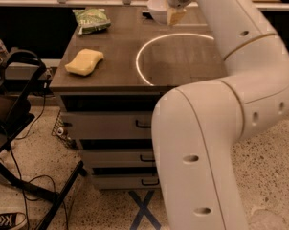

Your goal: Move white bowl near green jalapeno chip bag

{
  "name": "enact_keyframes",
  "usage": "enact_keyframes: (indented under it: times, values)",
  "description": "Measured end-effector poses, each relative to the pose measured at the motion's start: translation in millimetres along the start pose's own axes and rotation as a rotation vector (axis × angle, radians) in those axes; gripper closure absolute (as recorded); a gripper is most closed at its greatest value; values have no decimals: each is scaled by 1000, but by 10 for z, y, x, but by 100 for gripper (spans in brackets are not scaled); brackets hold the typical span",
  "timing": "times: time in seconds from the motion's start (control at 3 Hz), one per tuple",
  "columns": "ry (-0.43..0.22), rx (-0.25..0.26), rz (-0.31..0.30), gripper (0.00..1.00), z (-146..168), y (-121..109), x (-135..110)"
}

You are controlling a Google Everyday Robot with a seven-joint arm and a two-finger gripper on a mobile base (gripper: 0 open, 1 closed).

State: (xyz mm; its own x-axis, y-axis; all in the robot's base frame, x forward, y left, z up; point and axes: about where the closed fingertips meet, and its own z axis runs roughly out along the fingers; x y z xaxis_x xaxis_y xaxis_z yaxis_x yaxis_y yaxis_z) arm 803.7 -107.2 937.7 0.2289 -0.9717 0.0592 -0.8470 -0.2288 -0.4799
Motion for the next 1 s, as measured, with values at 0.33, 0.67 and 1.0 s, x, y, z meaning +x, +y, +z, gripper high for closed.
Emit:
enact_keyframes:
  times: [0.33,0.67,1.0]
  values:
    - [-106,58,-42,100,249,-262,-398]
    - [-115,72,-53,100,390,-319,-459]
    - [-180,150,-74,100,835,-530,-653]
